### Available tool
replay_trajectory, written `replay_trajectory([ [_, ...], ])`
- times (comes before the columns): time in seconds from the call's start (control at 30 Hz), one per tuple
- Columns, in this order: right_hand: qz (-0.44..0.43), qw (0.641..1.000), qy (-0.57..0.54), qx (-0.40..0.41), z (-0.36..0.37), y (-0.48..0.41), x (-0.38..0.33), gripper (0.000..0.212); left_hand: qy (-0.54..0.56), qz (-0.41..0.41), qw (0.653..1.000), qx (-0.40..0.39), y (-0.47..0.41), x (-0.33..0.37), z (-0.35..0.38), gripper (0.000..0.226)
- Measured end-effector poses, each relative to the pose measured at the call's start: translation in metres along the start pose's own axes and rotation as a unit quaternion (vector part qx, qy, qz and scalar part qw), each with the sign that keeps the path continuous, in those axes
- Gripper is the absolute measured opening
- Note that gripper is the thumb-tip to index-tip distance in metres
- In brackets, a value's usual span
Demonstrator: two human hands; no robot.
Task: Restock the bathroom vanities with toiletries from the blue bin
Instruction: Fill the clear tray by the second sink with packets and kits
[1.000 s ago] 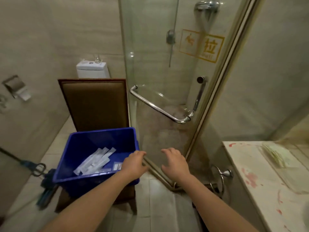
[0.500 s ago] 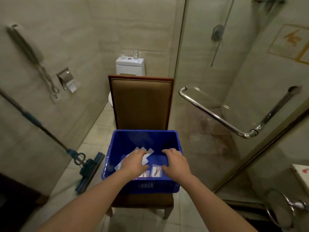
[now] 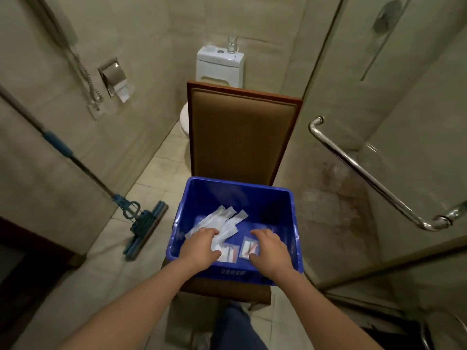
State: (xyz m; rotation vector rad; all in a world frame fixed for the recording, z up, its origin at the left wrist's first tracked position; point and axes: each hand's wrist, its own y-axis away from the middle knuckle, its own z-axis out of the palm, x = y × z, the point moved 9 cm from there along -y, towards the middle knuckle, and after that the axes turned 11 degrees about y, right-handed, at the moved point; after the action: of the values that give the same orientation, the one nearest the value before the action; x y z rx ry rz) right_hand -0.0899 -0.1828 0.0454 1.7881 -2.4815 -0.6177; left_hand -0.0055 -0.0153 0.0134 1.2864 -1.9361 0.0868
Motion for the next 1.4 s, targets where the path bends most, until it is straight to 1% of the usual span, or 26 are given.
replay_trajectory([
  [0.13,0.000,0.999,-0.011,-0.041,0.022,-0.024,0.006,0.062,0.007,-0.032,0.999,-0.017,-0.019,-0.017,0.011,0.059],
  [0.27,0.001,0.996,-0.019,-0.084,0.046,-0.057,0.016,0.062,0.022,-0.090,0.995,-0.030,-0.043,-0.041,0.023,0.056],
  [0.4,0.015,0.991,-0.033,-0.132,0.072,-0.086,0.031,0.059,0.043,-0.146,0.987,-0.061,-0.066,-0.063,0.044,0.057],
  [0.53,0.022,0.985,-0.038,-0.170,0.102,-0.113,0.043,0.058,0.057,-0.181,0.978,-0.088,-0.088,-0.081,0.066,0.056],
  [0.63,0.026,0.980,-0.049,-0.190,0.125,-0.131,0.049,0.058,0.072,-0.202,0.972,-0.094,-0.102,-0.094,0.082,0.055],
  [0.83,0.022,0.975,-0.042,-0.217,0.172,-0.162,0.054,0.060,0.088,-0.241,0.964,-0.068,-0.136,-0.128,0.099,0.048],
  [0.97,0.015,0.972,-0.039,-0.230,0.202,-0.178,0.053,0.060,0.099,-0.264,0.958,-0.048,-0.156,-0.147,0.107,0.050],
  [1.07,0.016,0.972,-0.035,-0.231,0.220,-0.188,0.055,0.057,0.099,-0.260,0.960,-0.030,-0.168,-0.157,0.112,0.048],
  [1.27,0.011,0.976,-0.016,-0.218,0.246,-0.205,0.052,0.056,0.088,-0.253,0.962,0.048,-0.186,-0.168,0.110,0.043],
  [1.4,-0.012,0.980,0.021,-0.195,0.255,-0.216,0.045,0.054,0.066,-0.250,0.964,0.065,-0.194,-0.175,0.114,0.046],
])
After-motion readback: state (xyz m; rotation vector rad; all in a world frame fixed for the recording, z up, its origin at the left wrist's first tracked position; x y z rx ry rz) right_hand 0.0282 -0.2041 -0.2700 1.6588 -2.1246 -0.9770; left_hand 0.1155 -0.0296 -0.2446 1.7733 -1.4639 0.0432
